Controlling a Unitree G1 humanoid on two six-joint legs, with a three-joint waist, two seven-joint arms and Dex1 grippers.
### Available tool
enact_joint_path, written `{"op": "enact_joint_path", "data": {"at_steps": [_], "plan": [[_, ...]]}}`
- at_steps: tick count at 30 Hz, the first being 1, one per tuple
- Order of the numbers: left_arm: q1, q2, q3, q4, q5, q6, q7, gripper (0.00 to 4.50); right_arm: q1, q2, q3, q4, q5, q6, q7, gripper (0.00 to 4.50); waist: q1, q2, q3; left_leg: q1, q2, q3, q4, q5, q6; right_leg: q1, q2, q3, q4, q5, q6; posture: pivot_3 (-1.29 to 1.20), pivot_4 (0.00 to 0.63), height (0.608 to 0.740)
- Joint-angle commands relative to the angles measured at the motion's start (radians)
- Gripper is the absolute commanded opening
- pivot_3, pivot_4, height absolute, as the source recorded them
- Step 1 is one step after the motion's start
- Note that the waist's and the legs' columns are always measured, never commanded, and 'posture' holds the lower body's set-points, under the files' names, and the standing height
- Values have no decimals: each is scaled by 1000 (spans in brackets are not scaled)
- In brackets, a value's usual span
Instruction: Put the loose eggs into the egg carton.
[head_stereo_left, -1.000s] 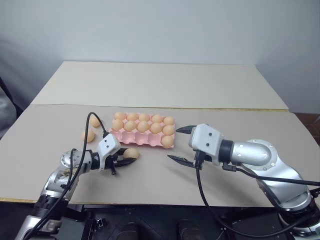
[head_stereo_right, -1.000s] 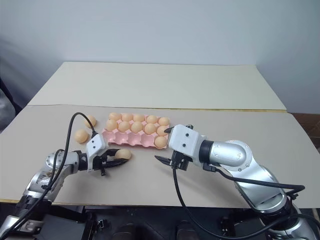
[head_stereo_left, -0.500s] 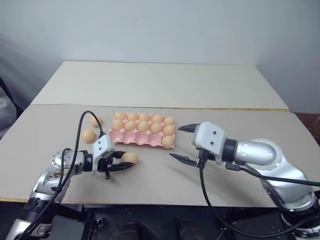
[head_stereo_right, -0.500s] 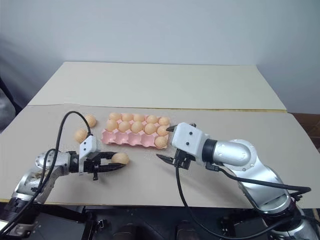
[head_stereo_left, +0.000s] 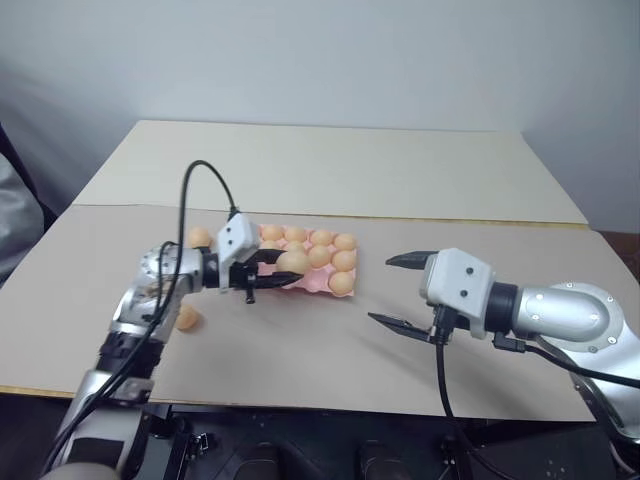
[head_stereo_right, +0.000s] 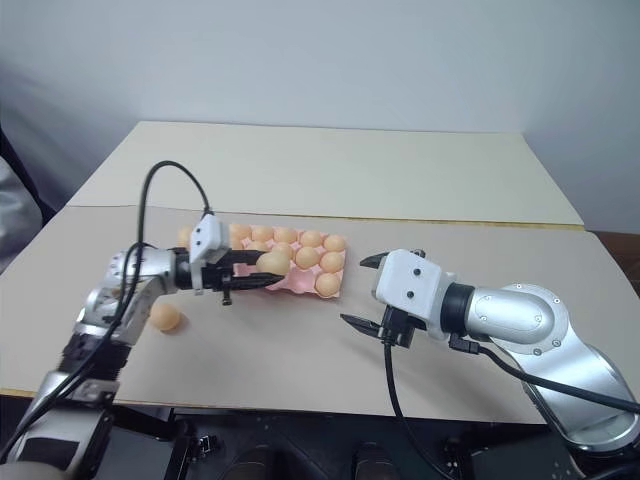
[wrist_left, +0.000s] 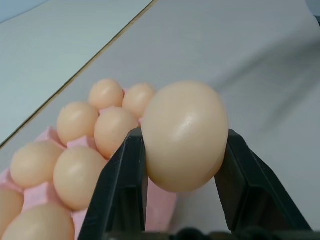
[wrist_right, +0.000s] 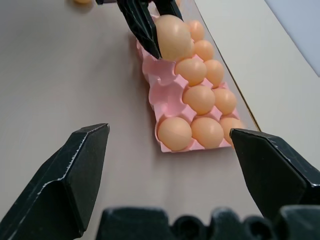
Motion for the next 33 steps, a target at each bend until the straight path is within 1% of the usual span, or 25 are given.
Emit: {"op": "enact_joint_path", "data": {"at_steps": [1, 7, 14, 16, 17, 18, 19, 21, 27, 30, 33], "plan": [[-70, -28, -4, 85, 22, -87, -22, 1680, 7, -3, -44, -59, 2, 29, -46, 4500, -3, 0, 0, 0, 0, 0, 0, 0, 0, 0, 0, 0, 0, 0, 0, 0, 150, 740], [-151, -76, -43, 229, 71, -175, -72, 1680, 44, 0, -62, -108, 3, 71, -101, 4500, 0, 0, 0, 0, 0, 0, 0, 0, 0, 0, 0, 0, 0, 0, 0, 0, 150, 740], [-167, -82, -30, 261, 67, -170, -123, 1680, 73, -1, -76, -134, 5, 87, -132, 4500, -2, 0, 0, 0, 0, -1, 0, 0, 0, 0, 0, 0, 0, 0, 0, 0, 150, 740], [-167, -85, -30, 270, 77, -170, -114, 2262, 71, -2, -71, -132, 3, 85, -138, 4500, -1, 0, 0, 0, 0, -1, 0, 0, 0, 0, 0, 0, 0, 0, 0, 0, 150, 740], [-166, -87, -30, 274, 83, -174, -107, 2457, 72, -3, -71, -132, 4, 84, -140, 4500, -1, 0, 0, 0, 0, -1, 0, 0, 0, 0, 0, 0, 0, 0, 0, 0, 150, 740], [-166, -89, -30, 276, 83, -176, -104, 2851, 68, -3, -69, -129, 5, 84, -140, 4500, 0, 0, 0, 0, 0, -1, 0, 0, 0, 0, 0, 0, 0, 0, 0, 0, 150, 740], [-165, -90, -30, 275, 86, -185, -101, 3066, 66, -2, -69, -127, 6, 83, -140, 4500, 0, 0, 0, 0, 0, -1, 0, 0, 0, 0, 0, 0, 0, 0, 0, 0, 150, 740], [-162, -94, -30, 268, 86, -185, -92, 3638, 63, -3, -70, -122, 8, 80, -136, 4500, 0, 0, 0, 0, 0, -1, 0, 0, 0, 0, 0, 0, 0, 0, 0, 0, 150, 740], [-149, -92, -26, 267, 95, -215, -70, 3638, 54, -9, -64, -106, 6, 73, -128, 4500, -1, 0, 0, 0, 0, -1, 1, 0, 0, 0, 0, 0, 0, 0, 0, 0, 150, 740], [-132, -63, -8, 234, 80, -207, -77, 3638, 50, -12, -64, -103, 8, 70, -122, 4500, -3, 0, 0, 0, 0, -1, 1, 0, 0, 0, 0, 0, 0, 0, 0, 0, 150, 740], [-100, -10, 14, 179, 72, -191, -82, 3638, 47, -19, -70, -101, 13, 68, -113, 4500, -6, 0, 0, 0, 0, -1, 0, 0, 0, 0, 0, 0, 0, 0, 0, 0, 150, 740]]}}
